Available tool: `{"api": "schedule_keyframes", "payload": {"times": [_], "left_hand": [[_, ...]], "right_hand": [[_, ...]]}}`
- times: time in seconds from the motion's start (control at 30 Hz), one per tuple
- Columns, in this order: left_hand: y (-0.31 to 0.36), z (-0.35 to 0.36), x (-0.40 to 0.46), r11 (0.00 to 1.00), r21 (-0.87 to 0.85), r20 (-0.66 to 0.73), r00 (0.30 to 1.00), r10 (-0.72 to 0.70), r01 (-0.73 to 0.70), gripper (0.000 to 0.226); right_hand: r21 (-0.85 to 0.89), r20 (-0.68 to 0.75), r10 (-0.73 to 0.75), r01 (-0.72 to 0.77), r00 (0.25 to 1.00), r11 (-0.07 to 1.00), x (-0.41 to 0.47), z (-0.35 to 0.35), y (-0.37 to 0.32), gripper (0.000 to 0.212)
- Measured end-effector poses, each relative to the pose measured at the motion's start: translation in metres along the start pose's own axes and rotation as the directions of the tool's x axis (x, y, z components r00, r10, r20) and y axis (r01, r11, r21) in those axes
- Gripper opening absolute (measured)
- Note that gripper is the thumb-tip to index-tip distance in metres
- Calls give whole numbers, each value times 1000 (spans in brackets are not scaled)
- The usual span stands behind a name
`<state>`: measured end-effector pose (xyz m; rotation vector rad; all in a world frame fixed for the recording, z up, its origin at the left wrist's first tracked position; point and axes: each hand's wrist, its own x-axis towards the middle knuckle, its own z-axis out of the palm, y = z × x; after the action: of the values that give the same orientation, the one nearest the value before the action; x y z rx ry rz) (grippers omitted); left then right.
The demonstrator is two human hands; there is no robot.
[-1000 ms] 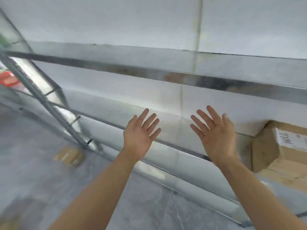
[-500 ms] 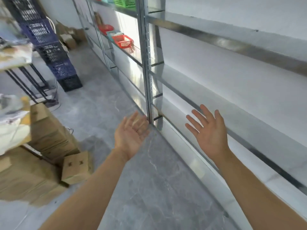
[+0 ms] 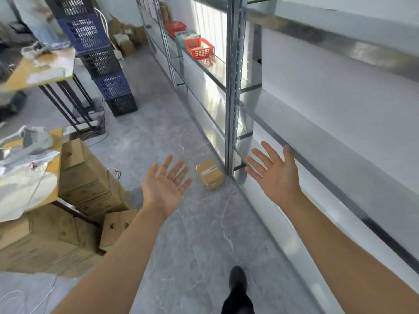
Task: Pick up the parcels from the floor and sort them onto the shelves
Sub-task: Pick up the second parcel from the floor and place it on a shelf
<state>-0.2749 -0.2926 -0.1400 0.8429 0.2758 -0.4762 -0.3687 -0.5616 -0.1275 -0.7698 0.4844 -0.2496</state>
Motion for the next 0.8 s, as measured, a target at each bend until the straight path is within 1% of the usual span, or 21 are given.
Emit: {"api": "schedule_keyframes", "payload": {"times": [0.17, 0.37, 0.53, 0.8], "left_hand": [[17, 35, 70, 1000, 5, -57, 998, 27, -27, 51], [36, 59, 136, 999, -6, -119, 992, 33, -34, 50], [47, 58, 192, 999, -32, -149, 989, 8, -13, 50], [82, 29, 313, 997, -59, -168, 984, -59, 49, 52]], "right_hand": [[-18, -10, 72, -72, 997, 997, 92, 6, -17, 54], [-60, 34, 115, -113, 993, 992, 180, 22, -36, 65], [-136, 36, 149, -143, 988, 980, 245, 42, -33, 65], [-212, -5, 155, -153, 988, 965, 340, 90, -1, 63]]}}
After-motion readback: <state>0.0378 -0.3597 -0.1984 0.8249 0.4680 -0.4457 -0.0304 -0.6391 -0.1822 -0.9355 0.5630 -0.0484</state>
